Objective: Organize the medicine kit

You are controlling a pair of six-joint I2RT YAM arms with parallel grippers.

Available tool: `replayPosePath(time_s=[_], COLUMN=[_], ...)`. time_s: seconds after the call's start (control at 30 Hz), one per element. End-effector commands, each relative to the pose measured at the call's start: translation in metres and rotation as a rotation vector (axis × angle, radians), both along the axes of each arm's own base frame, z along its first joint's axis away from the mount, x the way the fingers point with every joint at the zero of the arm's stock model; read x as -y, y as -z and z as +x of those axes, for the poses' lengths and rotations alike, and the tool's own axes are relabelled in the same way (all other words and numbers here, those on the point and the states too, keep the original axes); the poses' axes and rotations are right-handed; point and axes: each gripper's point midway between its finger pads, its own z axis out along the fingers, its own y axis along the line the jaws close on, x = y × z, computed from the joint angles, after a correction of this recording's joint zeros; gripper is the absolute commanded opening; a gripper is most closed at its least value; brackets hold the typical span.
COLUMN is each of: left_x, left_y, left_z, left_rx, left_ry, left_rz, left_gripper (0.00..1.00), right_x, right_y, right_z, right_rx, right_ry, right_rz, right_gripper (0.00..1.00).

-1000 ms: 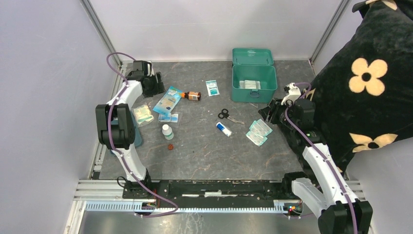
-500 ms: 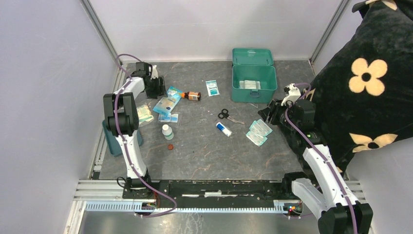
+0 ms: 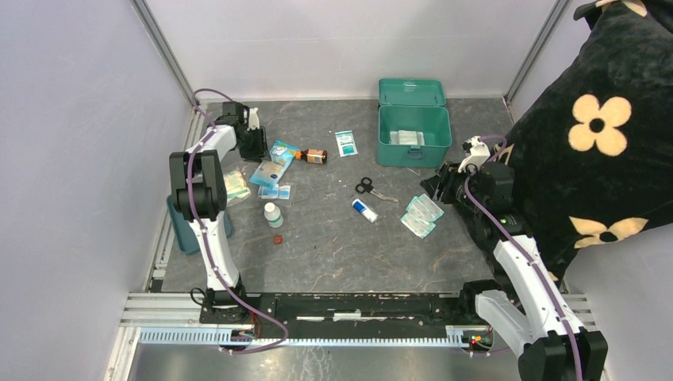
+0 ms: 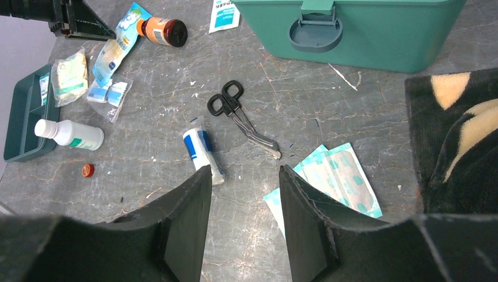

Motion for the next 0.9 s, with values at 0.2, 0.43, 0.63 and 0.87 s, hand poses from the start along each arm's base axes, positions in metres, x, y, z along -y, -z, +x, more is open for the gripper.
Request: replayPosePath(time_s=[0.2, 0.43, 0.63, 0.87], left_x=[0.030, 0.028, 0.013, 0.001], left_y=[-0.011, -0.024, -0.053, -0.132], left_z=[-0.010, -0.009, -0.008, -0.015], left_rx=[0.008, 0.027, 0.083, 0.304], left_ry=[0.106, 0.071, -0.029, -0.138], left_rz=[-0.054, -0.051, 0.014, 0.039], left_gripper=[0.21, 0.02, 0.02, 0.02], right_x=[0.000, 0.002, 0.004, 0.005], right_y=[-0.008, -0.005, -0.004, -0.005], right_z=[-0.001, -0.003, -0.004, -0.003], right_rx=[0.044, 0.041, 0.037, 0.035], right_ry=[0.001, 0.006, 0.015, 0.035], right_rz=[0.003, -0.002, -0.006, 0.006], right_gripper=[0.52, 0.52, 0.52, 0.52])
